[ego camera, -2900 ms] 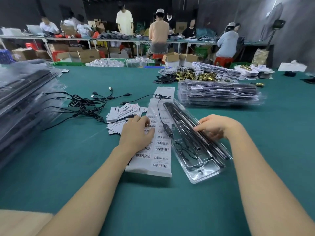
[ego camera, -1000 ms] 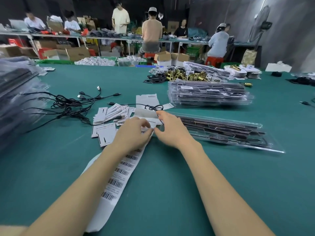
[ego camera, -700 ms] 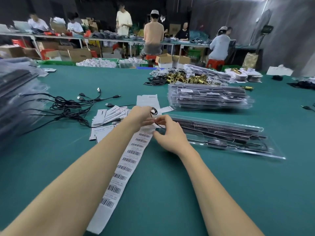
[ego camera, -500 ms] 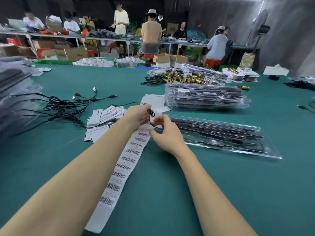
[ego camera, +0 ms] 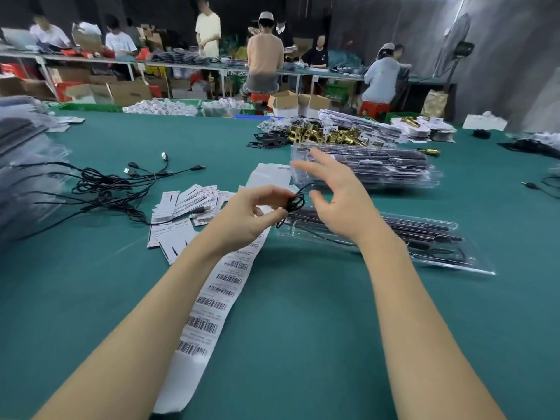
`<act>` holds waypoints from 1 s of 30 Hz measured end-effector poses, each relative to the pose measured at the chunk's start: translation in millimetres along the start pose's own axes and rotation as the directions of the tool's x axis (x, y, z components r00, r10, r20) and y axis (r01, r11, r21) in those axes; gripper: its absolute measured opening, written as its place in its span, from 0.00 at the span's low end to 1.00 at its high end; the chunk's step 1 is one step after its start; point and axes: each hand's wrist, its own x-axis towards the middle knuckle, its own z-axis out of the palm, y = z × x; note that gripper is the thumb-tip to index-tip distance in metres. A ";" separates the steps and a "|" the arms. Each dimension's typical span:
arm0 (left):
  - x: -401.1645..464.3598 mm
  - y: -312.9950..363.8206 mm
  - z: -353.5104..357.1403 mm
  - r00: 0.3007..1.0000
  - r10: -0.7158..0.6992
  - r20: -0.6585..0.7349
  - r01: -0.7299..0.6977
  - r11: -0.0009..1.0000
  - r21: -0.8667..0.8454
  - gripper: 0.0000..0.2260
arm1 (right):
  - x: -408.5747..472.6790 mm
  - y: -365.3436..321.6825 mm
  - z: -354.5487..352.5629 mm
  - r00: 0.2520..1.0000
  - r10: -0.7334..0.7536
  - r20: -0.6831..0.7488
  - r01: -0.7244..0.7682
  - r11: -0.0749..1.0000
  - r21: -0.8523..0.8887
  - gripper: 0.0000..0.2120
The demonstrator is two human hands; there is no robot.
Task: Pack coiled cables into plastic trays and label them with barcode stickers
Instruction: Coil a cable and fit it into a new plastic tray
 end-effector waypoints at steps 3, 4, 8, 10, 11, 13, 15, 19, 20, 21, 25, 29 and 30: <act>-1.0 -3.9 -2.4 0.999 -0.016 -0.029 0.012 0.992 -0.124 0.10 | -5.8 2.6 6.8 0.991 0.129 0.017 -0.130 0.989 0.076 0.11; -1.6 -5.8 -3.3 0.998 -0.036 -0.056 0.025 0.982 -0.185 0.10 | -7.9 4.1 8.7 0.987 0.163 -0.001 -0.162 0.978 0.132 0.09; -2.6 -13.5 -2.7 0.978 -0.127 -0.164 0.059 0.929 -0.365 0.10 | -7.1 6.7 7.1 0.972 0.224 -0.064 -0.207 0.956 0.207 0.05; -1.3 -14.8 0.0 0.968 -0.163 -0.191 0.069 0.904 -0.422 0.09 | -3.7 -1.4 6.5 0.966 0.242 -0.090 -0.200 0.922 0.331 0.04; -0.5 -15.0 2.6 0.963 -0.178 -0.201 0.072 0.893 -0.444 0.09 | -1.5 -7.2 6.8 0.959 0.265 -0.105 -0.198 0.884 0.424 0.04; 0.2 -13.8 7.9 0.956 -0.196 -0.216 0.075 0.880 -0.469 0.09 | 2.7 -20.8 7.4 0.933 0.356 -0.061 -0.238 0.732 0.638 0.03; 0.1 -13.1 11.9 0.952 -0.206 -0.227 0.071 0.869 -0.490 0.09 | 5.1 -29.7 10.5 0.904 0.426 0.041 -0.303 0.569 0.765 0.02; 0.2 -13.8 14.9 0.935 -0.274 -0.224 0.107 0.821 -0.561 0.10 | 4.4 -31.4 20.3 0.883 0.459 0.096 -0.381 0.581 0.719 0.02; 0.0 -14.3 15.0 0.935 -0.282 -0.213 0.117 0.816 -0.567 0.11 | 3.9 -31.7 22.5 0.878 0.468 0.095 -0.388 0.582 0.715 0.02; -0.1 -14.7 15.1 0.937 -0.284 -0.202 0.123 0.812 -0.570 0.11 | 3.6 -32.1 24.3 0.870 0.482 0.099 -0.393 0.559 0.730 0.02; -1.6 -14.0 14.1 0.957 -0.247 -0.152 0.113 0.801 -0.588 0.11 | 1.1 -31.9 29.3 0.837 0.537 0.102 -0.386 0.447 0.807 0.02; -2.2 -10.0 12.9 0.975 -0.154 -0.160 0.058 0.871 -0.488 0.11 | 0.3 -31.3 32.8 0.817 0.575 0.047 -0.354 0.436 0.827 0.04; -1.2 -10.0 11.9 0.971 -0.145 -0.189 0.046 0.893 -0.447 0.11 | 0.5 -30.9 33.5 0.816 0.576 0.055 -0.360 0.430 0.828 0.04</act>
